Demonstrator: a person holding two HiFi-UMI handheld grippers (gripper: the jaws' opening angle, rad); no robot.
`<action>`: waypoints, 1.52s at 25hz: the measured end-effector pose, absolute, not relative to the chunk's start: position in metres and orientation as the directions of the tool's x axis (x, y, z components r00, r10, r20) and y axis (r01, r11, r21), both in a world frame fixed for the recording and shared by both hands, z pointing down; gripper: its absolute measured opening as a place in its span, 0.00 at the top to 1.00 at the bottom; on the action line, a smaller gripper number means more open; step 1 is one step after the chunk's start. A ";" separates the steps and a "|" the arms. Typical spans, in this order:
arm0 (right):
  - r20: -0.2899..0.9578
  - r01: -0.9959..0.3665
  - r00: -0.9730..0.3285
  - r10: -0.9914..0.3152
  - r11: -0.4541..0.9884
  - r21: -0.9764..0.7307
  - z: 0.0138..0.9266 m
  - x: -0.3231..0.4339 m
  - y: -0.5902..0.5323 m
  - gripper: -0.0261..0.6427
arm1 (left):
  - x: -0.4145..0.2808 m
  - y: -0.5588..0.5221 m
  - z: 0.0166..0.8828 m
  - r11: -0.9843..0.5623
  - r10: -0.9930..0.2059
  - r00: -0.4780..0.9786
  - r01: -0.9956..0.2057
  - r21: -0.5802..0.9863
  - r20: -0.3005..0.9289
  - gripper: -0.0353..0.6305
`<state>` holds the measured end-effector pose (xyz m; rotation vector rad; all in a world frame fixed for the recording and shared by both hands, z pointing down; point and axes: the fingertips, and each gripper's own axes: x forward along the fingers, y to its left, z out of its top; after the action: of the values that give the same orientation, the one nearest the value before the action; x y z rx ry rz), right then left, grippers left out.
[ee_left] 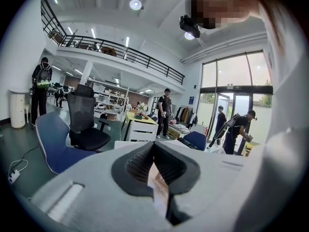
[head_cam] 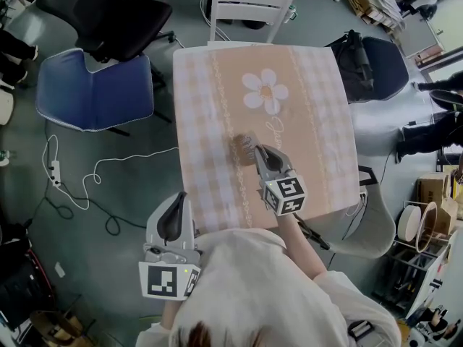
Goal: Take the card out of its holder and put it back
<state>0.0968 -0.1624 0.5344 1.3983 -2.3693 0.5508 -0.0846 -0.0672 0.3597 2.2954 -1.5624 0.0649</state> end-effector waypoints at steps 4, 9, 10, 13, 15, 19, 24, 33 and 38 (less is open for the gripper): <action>0.466 -0.877 -0.475 -0.746 0.446 -0.179 0.534 0.096 -0.162 0.94 | -0.084 -0.066 0.359 -0.325 -0.889 0.390 -0.907 0.269 0.239 0.95; 0.417 -0.872 -0.489 -0.766 0.443 -0.209 0.520 0.096 -0.167 0.80 | -0.082 -0.066 0.360 -0.333 -0.887 0.397 -0.904 0.268 0.237 0.95; 0.404 -0.873 -0.488 -0.774 0.442 -0.207 0.514 0.096 -0.169 0.80 | -0.082 -0.065 0.360 -0.335 -0.886 0.399 -0.903 0.268 0.235 0.95; 0.362 -0.875 -0.484 -0.796 0.442 -0.198 0.495 0.097 -0.174 0.80 | -0.081 -0.063 0.358 -0.346 -0.884 0.409 -0.899 0.269 0.226 0.95; 0.333 -0.877 -0.481 -0.811 0.442 -0.189 0.481 0.098 -0.175 0.80 | -0.080 -0.061 0.356 -0.355 -0.883 0.415 -0.896 0.267 0.218 0.95; 0.267 -0.882 -0.471 -0.841 0.437 -0.178 0.453 0.100 -0.170 0.86 | -0.079 -0.056 0.351 -0.371 -0.883 0.426 -0.891 0.262 0.197 0.95; 0.183 -0.882 -0.465 -0.866 0.436 -0.177 0.414 0.103 -0.151 0.95 | -0.077 -0.050 0.346 -0.391 -0.877 0.443 -0.883 0.259 0.184 0.95; 0.037 -0.870 -0.477 -0.878 0.466 -0.162 0.346 0.105 -0.101 0.96 | -0.067 -0.040 0.339 -0.439 -0.861 0.484 -0.864 0.248 0.159 0.95; 0.030 -0.876 -0.470 -0.882 0.461 -0.142 0.336 0.112 -0.070 0.96 | -0.069 -0.035 0.337 -0.446 -0.856 0.493 -0.857 0.258 0.156 0.95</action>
<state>0.1123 -0.0696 0.3361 1.6408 -2.7260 0.2199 -0.0685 -0.0348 0.3367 2.4397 -1.4449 0.0036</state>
